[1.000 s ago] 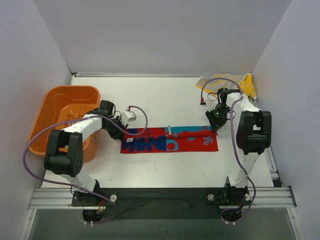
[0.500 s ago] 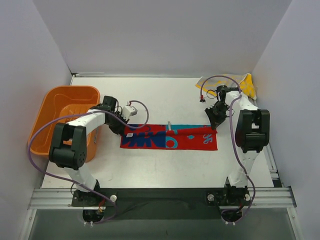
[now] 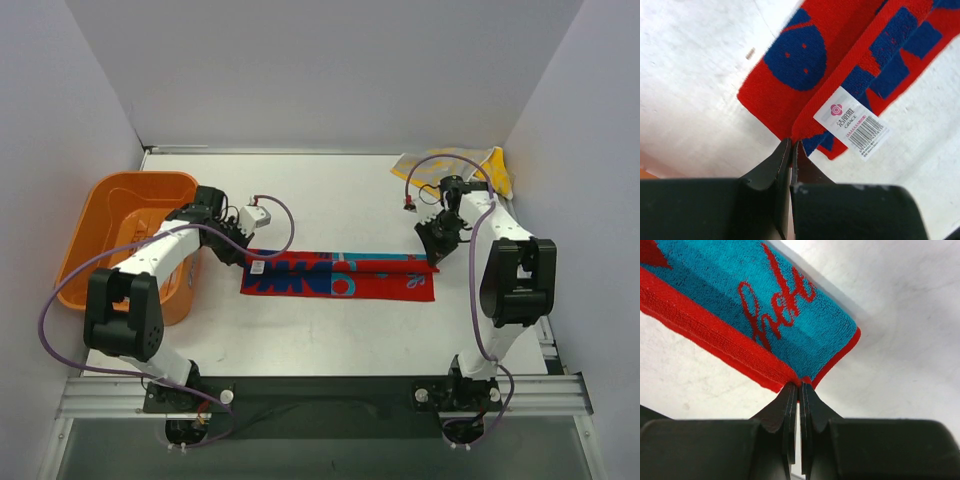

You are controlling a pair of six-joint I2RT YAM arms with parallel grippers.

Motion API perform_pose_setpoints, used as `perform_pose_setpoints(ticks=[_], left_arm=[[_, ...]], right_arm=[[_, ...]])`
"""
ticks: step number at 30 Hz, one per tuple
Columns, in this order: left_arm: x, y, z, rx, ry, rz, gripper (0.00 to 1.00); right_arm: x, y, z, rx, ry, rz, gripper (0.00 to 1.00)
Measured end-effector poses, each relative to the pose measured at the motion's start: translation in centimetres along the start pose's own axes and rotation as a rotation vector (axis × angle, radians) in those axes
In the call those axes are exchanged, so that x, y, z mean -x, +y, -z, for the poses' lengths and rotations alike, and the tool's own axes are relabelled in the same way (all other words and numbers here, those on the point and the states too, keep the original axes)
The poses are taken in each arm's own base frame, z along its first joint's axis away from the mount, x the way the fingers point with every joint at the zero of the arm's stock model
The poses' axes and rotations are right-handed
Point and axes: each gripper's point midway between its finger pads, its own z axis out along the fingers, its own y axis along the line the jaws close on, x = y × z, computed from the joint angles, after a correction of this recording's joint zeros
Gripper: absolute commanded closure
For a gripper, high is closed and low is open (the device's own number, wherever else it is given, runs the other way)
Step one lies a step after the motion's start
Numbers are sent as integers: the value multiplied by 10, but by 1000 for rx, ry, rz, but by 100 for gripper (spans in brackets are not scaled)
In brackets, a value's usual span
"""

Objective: Roll the towels
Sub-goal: Fold the towel

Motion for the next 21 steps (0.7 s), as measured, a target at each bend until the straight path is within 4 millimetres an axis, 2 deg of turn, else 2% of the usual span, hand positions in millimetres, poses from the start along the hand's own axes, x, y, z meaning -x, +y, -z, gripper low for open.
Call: perform_pose_setpoints(ticks=[4,9,14,21], left_arm=[[-18,-14,0,-34,38,-13,100],[-40,-27,-17,-74,118,2,100],[-53,-27,-34,-79,172,43,100],[-52,-25,-36,-66,168,60,100]], right_arm=[[-18,10,-8,25,36,-8,100],[-38,22,-25,60,97,-19,100],[-38,19,-38,58,107,-26,100],[-36,18,-39,53,101,-39,100]])
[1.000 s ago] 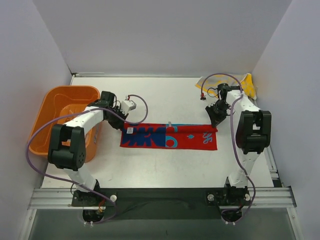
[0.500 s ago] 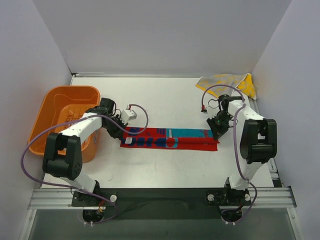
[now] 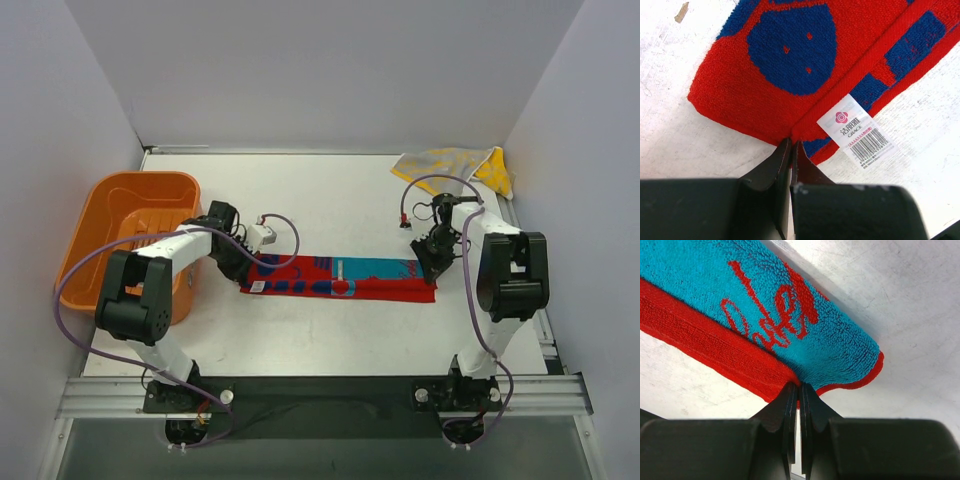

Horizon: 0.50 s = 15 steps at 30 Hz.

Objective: Roll the towels
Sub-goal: Fold the towel

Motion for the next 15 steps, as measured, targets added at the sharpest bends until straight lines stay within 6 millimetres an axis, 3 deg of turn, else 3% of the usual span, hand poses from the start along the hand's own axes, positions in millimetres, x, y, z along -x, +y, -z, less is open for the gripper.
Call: perform_pose_setpoints(ticks=[8,15], left_arm=[[12,4,8,20,-30,-10,100],[61,30,37,104,-154,-30,100]], right_arm=[[4,-1,8,-12,-20,-3,100],[35,-20,35,-74,-123,-12,100]])
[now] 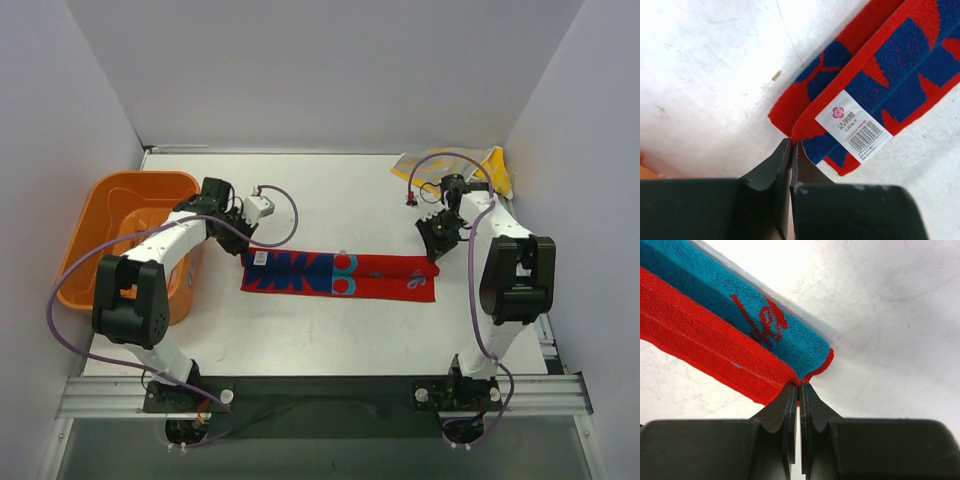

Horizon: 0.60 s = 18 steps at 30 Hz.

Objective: Roll the towels
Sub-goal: Fold the towel

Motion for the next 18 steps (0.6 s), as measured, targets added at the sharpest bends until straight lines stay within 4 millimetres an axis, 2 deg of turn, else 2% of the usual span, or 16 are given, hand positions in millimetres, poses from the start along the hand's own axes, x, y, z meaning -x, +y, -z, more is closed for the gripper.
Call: perform_pose_setpoints(ticks=[3,13,16,18], left_arm=[[8,6,3,19,-31,2,100],[8,4,12,38,-74,9,100],[17,10,12,58,-104,12,100],[27,15,14,71,-127,12,100]], right_arm=[[5,-2,4,-9,-18,0,100],[4,3,10,0,-35,-2,100],[12,-2,16,-11,-57,-6,100],[24,-8,25,-31,-90,-1,100]])
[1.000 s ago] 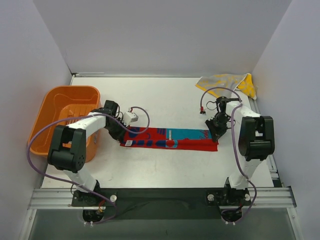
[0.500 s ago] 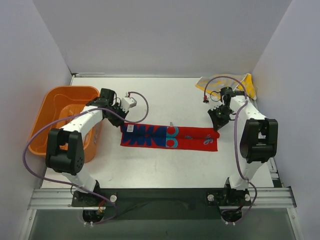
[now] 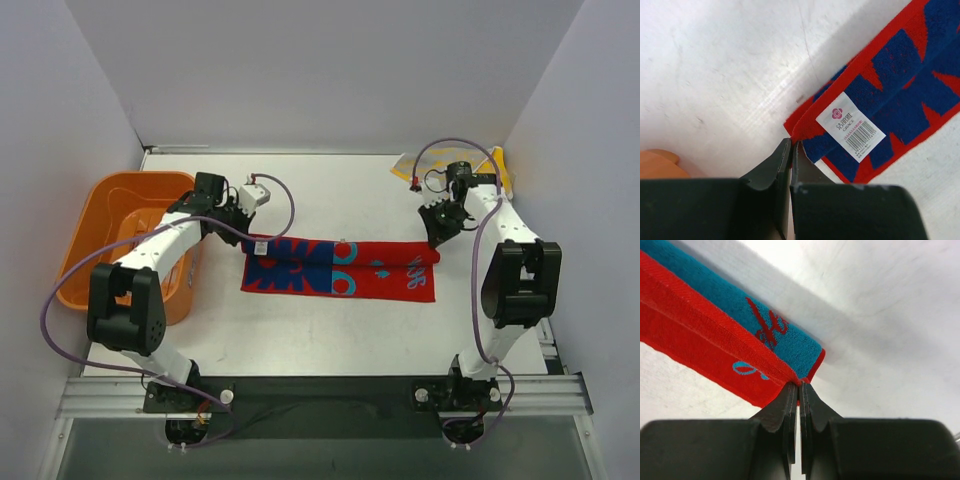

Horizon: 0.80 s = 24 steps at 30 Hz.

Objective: Roll the towels
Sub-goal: Fold the towel

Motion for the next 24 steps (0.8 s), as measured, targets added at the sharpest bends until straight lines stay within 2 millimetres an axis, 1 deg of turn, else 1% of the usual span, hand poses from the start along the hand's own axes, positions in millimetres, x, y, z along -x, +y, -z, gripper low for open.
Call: perform_pose_setpoints(ticks=[2,4,6,8,11,17,20,24], left_arm=[[15,8,0,19,-33,-5,100],[30,17,1,40,-70,-15,100],[39,21,2,53,-96,-23,100],[40,21,1,53,-100,-25,100],[31,18,-2,41,-87,-28,100],[-6,-2,-8,-5,-18,-31,100],[-17,-9,-5,-19,-2,-41,100],[-25,-15,-3,-31,3,-56,100]], right_arm=[[14,-7,9,-22,-41,5,100],[24,-15,17,-43,-75,1,100],[28,-20,20,-54,-93,-5,100],[27,-20,19,-52,-92,-9,100],[16,-15,11,-30,-63,-17,100],[-21,4,-12,35,34,-35,100],[-30,9,-15,53,54,-35,100],[-37,14,-17,64,66,-27,100]])
